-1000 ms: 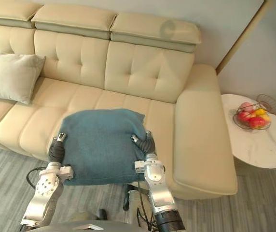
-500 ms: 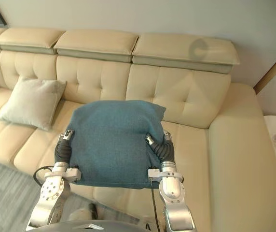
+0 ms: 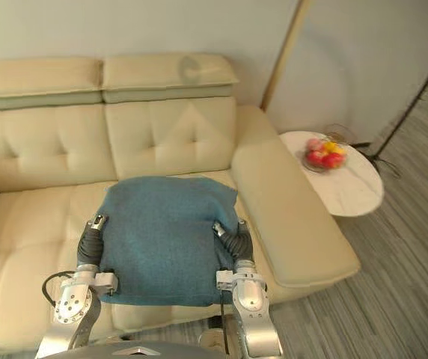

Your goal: Pick up cushions and gather them together orderly.

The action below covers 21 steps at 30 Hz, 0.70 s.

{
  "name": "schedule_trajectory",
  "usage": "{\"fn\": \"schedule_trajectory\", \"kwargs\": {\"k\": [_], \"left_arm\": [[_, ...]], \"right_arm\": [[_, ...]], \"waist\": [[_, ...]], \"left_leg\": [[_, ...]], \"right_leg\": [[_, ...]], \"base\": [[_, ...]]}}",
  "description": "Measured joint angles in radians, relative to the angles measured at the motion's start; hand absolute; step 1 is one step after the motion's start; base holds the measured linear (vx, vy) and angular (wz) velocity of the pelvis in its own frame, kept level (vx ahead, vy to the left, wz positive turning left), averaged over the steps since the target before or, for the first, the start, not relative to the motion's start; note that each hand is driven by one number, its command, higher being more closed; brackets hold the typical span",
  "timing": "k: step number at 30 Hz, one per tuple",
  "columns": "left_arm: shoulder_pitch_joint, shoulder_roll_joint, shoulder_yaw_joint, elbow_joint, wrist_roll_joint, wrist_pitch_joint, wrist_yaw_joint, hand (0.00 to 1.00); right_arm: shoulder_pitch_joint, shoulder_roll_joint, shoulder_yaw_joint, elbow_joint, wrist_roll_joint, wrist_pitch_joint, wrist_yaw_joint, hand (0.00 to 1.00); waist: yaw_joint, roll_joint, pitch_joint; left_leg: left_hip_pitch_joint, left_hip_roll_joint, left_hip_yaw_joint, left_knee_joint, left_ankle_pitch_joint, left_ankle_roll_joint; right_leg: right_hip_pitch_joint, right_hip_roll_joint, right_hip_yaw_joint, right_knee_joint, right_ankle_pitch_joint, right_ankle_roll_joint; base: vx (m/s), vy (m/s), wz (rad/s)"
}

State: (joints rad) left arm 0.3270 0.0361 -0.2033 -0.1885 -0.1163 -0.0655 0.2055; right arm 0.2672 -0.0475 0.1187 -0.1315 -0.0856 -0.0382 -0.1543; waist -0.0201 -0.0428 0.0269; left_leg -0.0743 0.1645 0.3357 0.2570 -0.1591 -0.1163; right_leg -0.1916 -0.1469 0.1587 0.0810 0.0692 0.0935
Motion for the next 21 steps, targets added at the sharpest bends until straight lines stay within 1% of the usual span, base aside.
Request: {"fn": "schedule_trajectory", "kwargs": {"k": [1, 2, 3, 5, 9, 12, 14, 15, 16, 17, 18, 19, 21], "left_arm": [[-0.001, -0.002, -0.001, 0.013, 0.0, 0.002, -0.001, 1.0], [-0.001, -0.004, -0.001, 0.015, 0.0, 0.005, -0.001, 1.0], [-0.003, -0.007, 0.0, 0.018, 0.001, 0.007, -0.001, 1.0], [-0.023, -0.006, 0.004, 0.044, 0.001, 0.007, 0.0, 1.0], [-0.075, 0.004, 0.009, 0.094, 0.001, 0.011, 0.011, 1.0], [-0.161, 0.038, 0.008, 0.168, 0.001, 0.013, 0.033, 1.0], [-0.252, 0.04, 0.006, 0.182, 0.002, 0.015, 0.056, 1.0], [-0.278, 0.043, 0.006, 0.189, 0.002, 0.015, 0.062, 1.0], [-0.356, 0.047, 0.007, 0.212, 0.002, 0.015, 0.089, 1.0], [-0.427, 0.055, 0.007, 0.217, 0.002, 0.015, 0.117, 1.0], [-0.454, 0.06, 0.009, 0.221, 0.001, 0.015, 0.126, 1.0], [-0.508, 0.066, 0.016, 0.234, 0.001, 0.015, 0.146, 1.0], [-0.68, 0.08, 0.048, 0.275, 0.0, 0.015, 0.212, 1.0]], "right_arm": [[-0.001, -0.01, 0.0, 0.012, 0.0, 0.0, 0.001, 1.0], [-0.005, -0.011, 0.0, 0.022, 0.0, 0.0, 0.001, 1.0], [-0.013, -0.011, 0.0, 0.043, -0.001, 0.0, 0.001, 1.0], [-0.031, -0.011, 0.0, 0.082, -0.001, 0.0, 0.001, 1.0], [-0.07, -0.012, -0.001, 0.12, -0.001, 0.0, 0.0, 1.0], [-0.157, -0.037, 0.004, 0.184, -0.001, 0.0, -0.006, 1.0], [-0.254, -0.066, 0.007, 0.208, -0.001, 0.003, -0.037, 1.0], [-0.281, -0.072, 0.007, 0.218, -0.001, 0.003, -0.045, 1.0], [-0.359, -0.086, 0.007, 0.237, -0.001, 0.012, -0.075, 1.0], [-0.431, -0.089, 0.006, 0.237, -0.001, 0.021, -0.107, 1.0], [-0.456, -0.089, 0.006, 0.237, -0.002, 0.022, -0.119, 1.0], [-0.503, -0.089, 0.006, 0.237, -0.003, 0.026, -0.148, 1.0], [-0.663, -0.088, 0.002, 0.237, -0.03, 0.04, -0.225, 1.0]], "waist": [[-0.002, 0.012, -0.006], [-0.002, 0.02, -0.009], [-0.003, 0.03, -0.011], [-0.005, 0.039, -0.017], [-0.017, 0.041, -0.016], [-0.04, 0.046, -0.013], [-0.047, 0.06, 0.037], [-0.047, 0.063, 0.046], [-0.045, 0.068, 0.068], [-0.043, 0.069, 0.104], [-0.042, 0.07, 0.12], [-0.039, 0.07, 0.131], [-0.031, 0.072, 0.139]], "left_leg": [[0.0, 0.006, -0.006, -0.001, 0.003, -0.005], [-0.002, 0.011, -0.009, -0.006, 0.004, -0.007], [0.0, 0.018, -0.01, -0.019, 0.009, -0.013], [0.005, 0.02, -0.008, -0.047, 0.017, -0.019], [-0.005, 0.017, -0.003, -0.076, 0.03, -0.02], [-0.047, 0.008, -0.005, -0.1, 0.053, -0.023], [-0.091, 0.0, -0.005, -0.109, 0.076, -0.02], [-0.105, -0.001, -0.004, -0.11, 0.082, -0.018], [-0.145, -0.008, -0.004, -0.123, 0.103, -0.015], [-0.167, -0.012, -0.006, -0.14, 0.124, -0.012], [-0.172, -0.012, -0.008, -0.142, 0.129, -0.013], [-0.194, -0.011, -0.013, -0.145, 0.141, -0.012], [-0.273, -0.011, -0.032, -0.158, 0.175, -0.013]], "right_leg": [[0.003, 0.007, -0.003, -0.019, 0.017, 0.023], [0.006, 0.013, -0.004, -0.036, 0.027, 0.031], [0.016, 0.019, -0.008, -0.065, 0.041, 0.031], [0.022, 0.025, -0.009, -0.102, 0.06, 0.026], [0.014, 0.025, -0.016, -0.138, 0.082, 0.017], [-0.028, 0.018, -0.022, -0.159, 0.101, 0.012], [-0.077, 0.014, -0.027, -0.16, 0.127, 0.006], [-0.092, 0.013, -0.034, -0.16, 0.136, 0.006], [-0.137, 0.009, -0.037, -0.16, 0.152, 0.002], [-0.163, 0.007, -0.039, -0.16, 0.163, 0.004], [-0.166, 0.007, -0.042, -0.16, 0.166, 0.005], [-0.187, 0.007, -0.057, -0.16, 0.174, 0.005], [-0.259, 0.007, -0.073, -0.16, 0.195, 0.003]], "base": [[0.11, -0.077, -0.12], [0.12, -0.087, -0.11], [0.1, -0.071, -0.1], [0.06, -0.044, -0.08], [0.0, -0.009, -0.02], [-0.05, -0.036, 0.03], [-0.07, -0.047, 0.01], [-0.13, -0.055, 0.01], [-0.14, -0.057, 0.06], [-0.14, -0.054, 0.1], [-0.13, -0.037, 0.14], [-0.14, -0.045, 0.19], [-0.18, -0.066, 0.28]]}}
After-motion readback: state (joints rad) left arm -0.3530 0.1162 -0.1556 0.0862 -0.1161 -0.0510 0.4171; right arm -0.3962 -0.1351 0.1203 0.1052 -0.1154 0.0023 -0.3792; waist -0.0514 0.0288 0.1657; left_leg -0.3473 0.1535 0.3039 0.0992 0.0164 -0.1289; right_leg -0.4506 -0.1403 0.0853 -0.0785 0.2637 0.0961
